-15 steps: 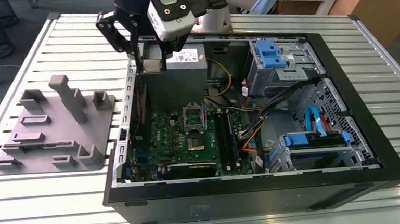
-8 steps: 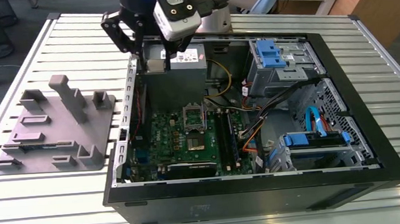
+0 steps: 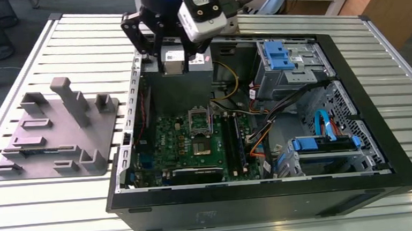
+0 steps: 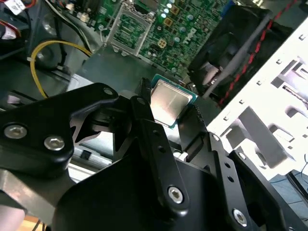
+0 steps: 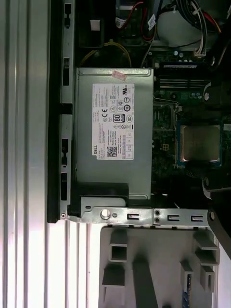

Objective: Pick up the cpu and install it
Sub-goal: 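Pick up the cpu and move it towards the insertion slot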

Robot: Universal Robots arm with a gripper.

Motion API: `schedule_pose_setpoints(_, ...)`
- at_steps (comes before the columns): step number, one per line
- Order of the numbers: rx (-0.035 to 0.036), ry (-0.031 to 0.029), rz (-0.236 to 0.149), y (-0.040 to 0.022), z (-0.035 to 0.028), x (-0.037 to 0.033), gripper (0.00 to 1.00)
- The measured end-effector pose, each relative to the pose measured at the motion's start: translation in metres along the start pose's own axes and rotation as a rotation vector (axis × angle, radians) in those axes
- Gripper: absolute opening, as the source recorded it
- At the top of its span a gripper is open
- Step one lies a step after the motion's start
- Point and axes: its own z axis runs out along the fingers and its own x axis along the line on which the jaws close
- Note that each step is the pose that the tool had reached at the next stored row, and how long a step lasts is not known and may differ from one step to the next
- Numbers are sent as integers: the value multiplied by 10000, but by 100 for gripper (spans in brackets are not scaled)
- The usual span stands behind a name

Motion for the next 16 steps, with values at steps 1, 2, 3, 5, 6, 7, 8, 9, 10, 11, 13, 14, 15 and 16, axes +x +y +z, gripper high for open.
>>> schedule_pose_setpoints(1, 0, 0, 0, 0, 0, -30, 47)
schedule_pose_setpoints(2, 0, 0, 0, 0, 0, -61, 47)
schedule_pose_setpoints(3, 0, 0, -2, 0, 1, -92, 47)
schedule_pose_setpoints(5, 0, 0, 0, 0, 1, -156, 47)
schedule_pose_setpoints(6, 0, 0, 0, 0, 1, -183, 47)
schedule_pose_setpoints(7, 0, 0, -1, 0, 2, -205, 47)
schedule_pose_setpoints(8, 0, 0, -1, 0, 2, -221, 47)
schedule_pose_setpoints(9, 0, 0, -1, 0, 2, -233, 47)
schedule_pose_setpoints(10, 0, 0, -1, -1, 2, -239, 47)
schedule_pose_setpoints(11, 0, 0, -1, -1, 2, -241, 47)
schedule_pose_setpoints(13, 0, 0, -1, 0, 2, -243, 47)
schedule_pose_setpoints(14, 0, 0, -1, 0, 2, -243, 47)
schedule_pose_setpoints(15, 0, 0, -1, 0, 2, -243, 47)
schedule_pose_setpoints(16, 0, 0, -1, 0, 2, -243, 47)
